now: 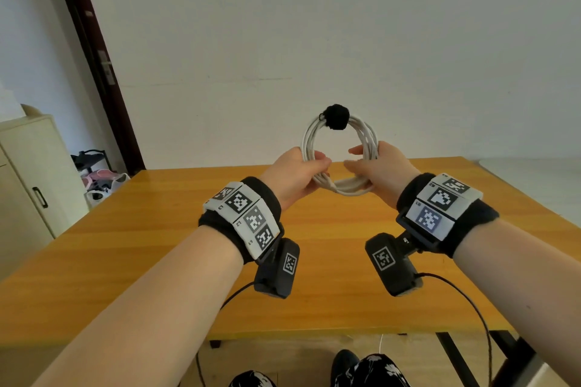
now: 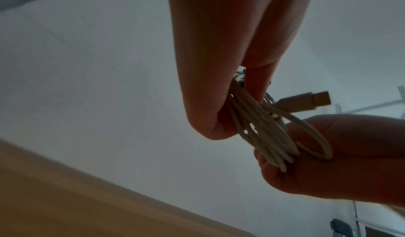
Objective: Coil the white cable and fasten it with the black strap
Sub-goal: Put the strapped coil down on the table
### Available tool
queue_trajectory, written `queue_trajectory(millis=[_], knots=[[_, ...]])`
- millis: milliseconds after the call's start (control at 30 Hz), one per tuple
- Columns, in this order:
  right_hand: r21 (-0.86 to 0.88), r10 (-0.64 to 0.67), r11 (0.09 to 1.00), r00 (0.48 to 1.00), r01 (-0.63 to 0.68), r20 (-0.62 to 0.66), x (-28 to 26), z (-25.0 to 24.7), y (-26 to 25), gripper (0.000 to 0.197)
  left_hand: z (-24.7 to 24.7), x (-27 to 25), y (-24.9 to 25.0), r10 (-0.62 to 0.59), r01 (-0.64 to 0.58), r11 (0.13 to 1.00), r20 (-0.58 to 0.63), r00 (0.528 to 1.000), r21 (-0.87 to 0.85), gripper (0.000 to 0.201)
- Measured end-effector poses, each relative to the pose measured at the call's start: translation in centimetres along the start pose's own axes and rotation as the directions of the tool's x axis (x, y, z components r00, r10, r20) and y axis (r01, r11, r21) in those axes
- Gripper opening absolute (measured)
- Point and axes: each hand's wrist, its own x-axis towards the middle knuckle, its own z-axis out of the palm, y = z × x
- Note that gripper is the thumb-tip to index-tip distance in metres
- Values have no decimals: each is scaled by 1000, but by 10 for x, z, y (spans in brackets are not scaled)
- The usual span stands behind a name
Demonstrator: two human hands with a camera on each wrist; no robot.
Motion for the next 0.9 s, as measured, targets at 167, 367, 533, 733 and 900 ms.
queue_trajectory(millis=[167,367,533,733,900], knots=[[-269,-18,962,995,45,102,3,-4,-8,36,-10,3,-2,-50,50,981,-5,999,188,8],[-330,168,940,955,-81,244,6,-5,-11,38,-18,8,-2,-84,90,949,-31,996,302,13],[-199,186,972,923,-123,336,9,-5,-8,41,-21,16,-4,-19,52,933,-95,995,356,14],[-98,171,984,937,-147,306,11,-3,-6,38,-23,21,-6,-83,105,943,-81,993,315,18],[-51,180,984,933,-173,310,12,-2,-6,43,-27,22,-8,-154,161,962,-46,987,220,14]])
